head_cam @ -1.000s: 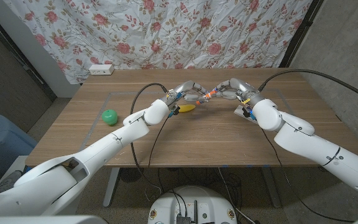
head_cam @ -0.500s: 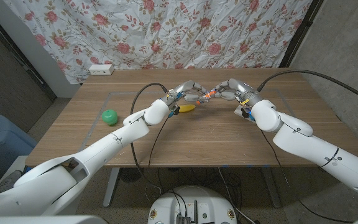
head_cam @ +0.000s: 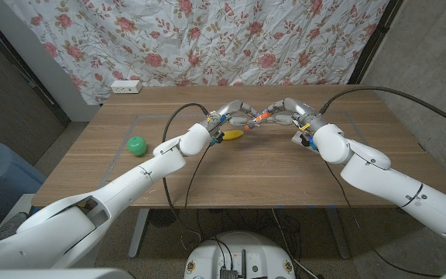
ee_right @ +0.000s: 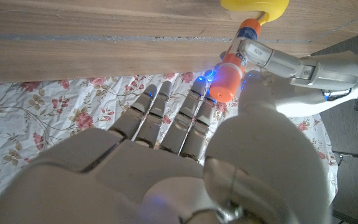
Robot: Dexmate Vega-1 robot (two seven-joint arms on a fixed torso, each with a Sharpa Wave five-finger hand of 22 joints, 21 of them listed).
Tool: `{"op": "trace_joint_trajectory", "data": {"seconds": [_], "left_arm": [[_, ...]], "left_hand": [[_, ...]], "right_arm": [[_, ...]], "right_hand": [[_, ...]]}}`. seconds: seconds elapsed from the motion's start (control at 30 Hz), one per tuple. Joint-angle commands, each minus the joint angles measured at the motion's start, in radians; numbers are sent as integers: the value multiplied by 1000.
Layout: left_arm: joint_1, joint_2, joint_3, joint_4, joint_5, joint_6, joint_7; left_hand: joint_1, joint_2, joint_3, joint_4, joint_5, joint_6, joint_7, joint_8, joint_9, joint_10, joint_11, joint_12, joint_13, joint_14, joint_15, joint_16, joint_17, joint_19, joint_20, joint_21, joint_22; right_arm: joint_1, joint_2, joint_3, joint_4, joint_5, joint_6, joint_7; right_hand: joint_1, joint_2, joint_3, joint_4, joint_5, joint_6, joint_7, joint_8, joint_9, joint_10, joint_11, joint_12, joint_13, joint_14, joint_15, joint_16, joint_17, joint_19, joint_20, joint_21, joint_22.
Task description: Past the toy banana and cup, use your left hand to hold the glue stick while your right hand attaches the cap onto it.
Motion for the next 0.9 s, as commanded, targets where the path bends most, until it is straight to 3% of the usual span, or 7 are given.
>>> {"op": "trace_joint_trajectory", "data": {"seconds": [0.03, 0.27, 0.43, 0.6, 0.77, 0.83, 0.9], "left_arm": [[2, 2, -1, 0, -1, 9, -4], [2, 2, 0, -1, 0, 13, -2], [5, 5, -1, -12, 3, 22, -2], [13, 7, -3, -27, 7, 30, 7], [23, 9, -6, -46, 13, 44, 18], [26, 12, -7, -54, 16, 50, 19], [29, 13, -8, -61, 18, 56, 21]], "left_hand": [[53, 53, 11, 6, 5, 54, 45, 7, 10, 27, -20, 3, 5, 13, -133, 4, 3, 8, -13, 8, 2], [52, 52, 10, 7, 5, 55, 45, 8, 10, 26, -20, 3, 5, 14, -131, 4, 3, 8, -14, 8, 2], [52, 52, 10, 7, 5, 54, 46, 7, 10, 24, -20, 2, 5, 14, -132, 4, 3, 8, -14, 8, 2], [52, 52, 10, 7, 5, 52, 45, 7, 10, 24, -20, 2, 5, 13, -134, 4, 3, 8, -13, 8, 2], [52, 53, 9, 8, 4, 51, 44, 7, 10, 22, -20, 2, 5, 13, -135, 4, 3, 9, -13, 8, 2], [52, 53, 9, 9, 4, 50, 44, 6, 10, 20, -19, 1, 5, 13, -135, 4, 3, 9, -12, 8, 2], [51, 53, 9, 9, 4, 49, 44, 6, 11, 20, -19, 1, 5, 13, -135, 4, 3, 9, -13, 8, 2]], "right_arm": [[12, -16, 10, 9, 17, 18, 31], [27, -24, 11, 24, 36, 36, 64], [36, -42, 16, 36, 57, 66, 95], [34, -60, 28, 52, 79, 109, 113], [25, -74, 44, 59, 98, 138, 119], [21, -78, 50, 62, 109, 147, 123], [20, -84, 57, 65, 126, 157, 138]], "right_hand": [[-8, -12, -12, 2, 14, -44, 2, -21, 0, -40, 1, -3, 4, -19, -86, -9, 2, -9, 11, -1, 2], [-35, -23, -28, 10, 33, -123, 1, -51, -2, -112, 3, -3, 5, -57, -61, -28, 2, -37, 27, -3, 2], [-65, -38, -46, 19, 52, -176, 2, -58, -3, -177, 5, -5, 4, -93, -37, -47, 2, -62, 41, -3, 2], [-135, -55, -78, 41, 76, -251, 11, -61, -4, -248, 11, -3, 5, -145, -1, -71, 2, -101, 61, -4, 2], [-173, -61, -95, 50, 88, -314, 24, -67, -7, -321, 35, -7, 5, -193, 22, -93, 1, -125, 75, -5, 2], [-183, -58, -100, 51, 95, -376, 27, -74, -8, -367, 60, -7, 4, -217, 40, -104, -1, -140, 82, -4, 2], [-193, -60, -105, 52, 100, -406, 21, -73, -8, -403, 60, -8, 4, -236, 56, -112, -2, -153, 90, -5, 2]]}}
